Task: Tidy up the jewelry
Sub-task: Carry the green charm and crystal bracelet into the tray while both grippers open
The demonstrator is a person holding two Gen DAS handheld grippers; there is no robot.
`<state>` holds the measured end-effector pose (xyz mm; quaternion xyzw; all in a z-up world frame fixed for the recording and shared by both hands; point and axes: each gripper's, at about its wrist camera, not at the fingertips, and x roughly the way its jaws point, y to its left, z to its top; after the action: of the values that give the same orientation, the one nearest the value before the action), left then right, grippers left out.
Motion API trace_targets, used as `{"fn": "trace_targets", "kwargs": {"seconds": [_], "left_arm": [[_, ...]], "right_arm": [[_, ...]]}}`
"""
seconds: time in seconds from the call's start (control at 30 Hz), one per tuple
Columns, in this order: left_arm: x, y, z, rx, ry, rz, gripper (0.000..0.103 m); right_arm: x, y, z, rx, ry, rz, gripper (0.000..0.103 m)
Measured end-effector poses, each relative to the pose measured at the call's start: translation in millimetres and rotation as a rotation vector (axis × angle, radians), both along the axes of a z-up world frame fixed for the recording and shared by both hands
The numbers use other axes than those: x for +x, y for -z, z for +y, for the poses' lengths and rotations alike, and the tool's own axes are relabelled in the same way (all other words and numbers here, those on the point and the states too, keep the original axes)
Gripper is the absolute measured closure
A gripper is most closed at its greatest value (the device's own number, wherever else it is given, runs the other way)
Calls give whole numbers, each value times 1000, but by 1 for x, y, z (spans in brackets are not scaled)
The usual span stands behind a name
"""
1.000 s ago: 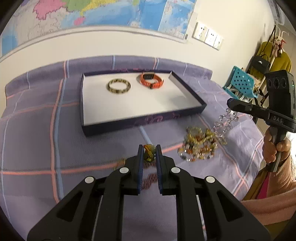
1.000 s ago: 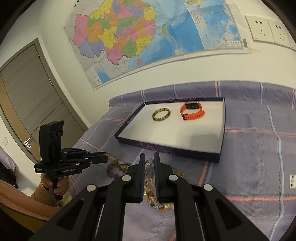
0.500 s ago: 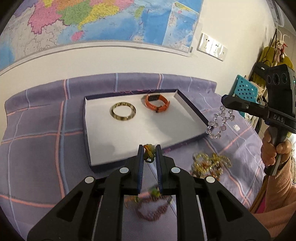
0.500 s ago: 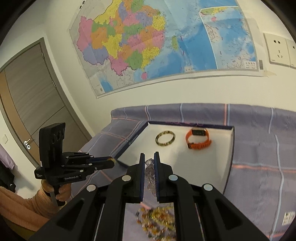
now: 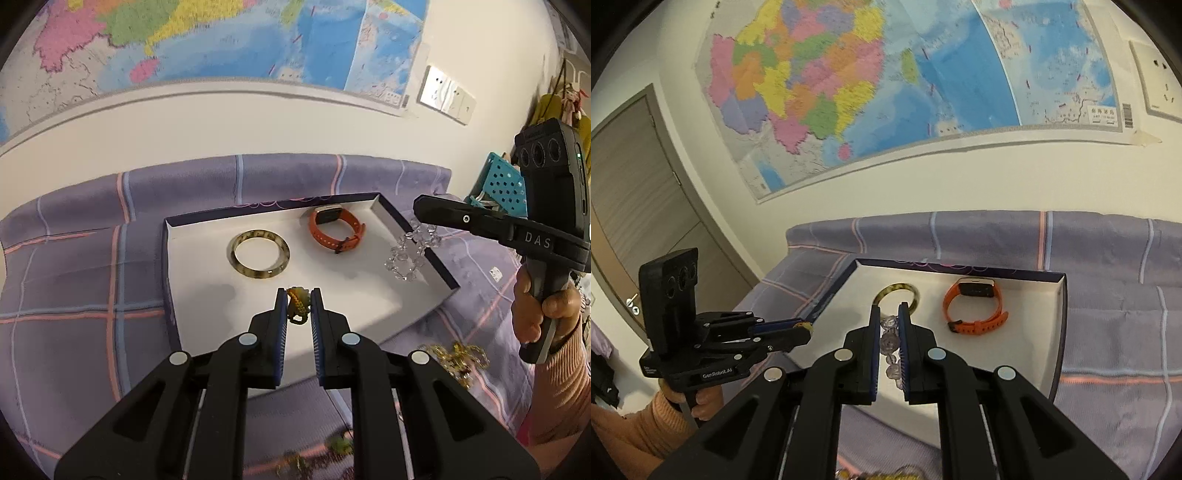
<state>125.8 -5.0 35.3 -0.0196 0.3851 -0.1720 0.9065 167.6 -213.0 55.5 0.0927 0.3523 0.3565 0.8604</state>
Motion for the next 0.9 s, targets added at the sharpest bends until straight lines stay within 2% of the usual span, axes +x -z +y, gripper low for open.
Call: {"fn": "trace_targets", "kwargs": {"seconds": [0.43, 0.9], "left_arm": [[47, 29, -1, 7, -37, 86, 90], [68, 52, 0, 33, -76, 162, 88]], "right_arm": [[37, 33, 14, -36, 17, 69, 95], [49, 53, 12, -101, 58, 102, 95]]}}
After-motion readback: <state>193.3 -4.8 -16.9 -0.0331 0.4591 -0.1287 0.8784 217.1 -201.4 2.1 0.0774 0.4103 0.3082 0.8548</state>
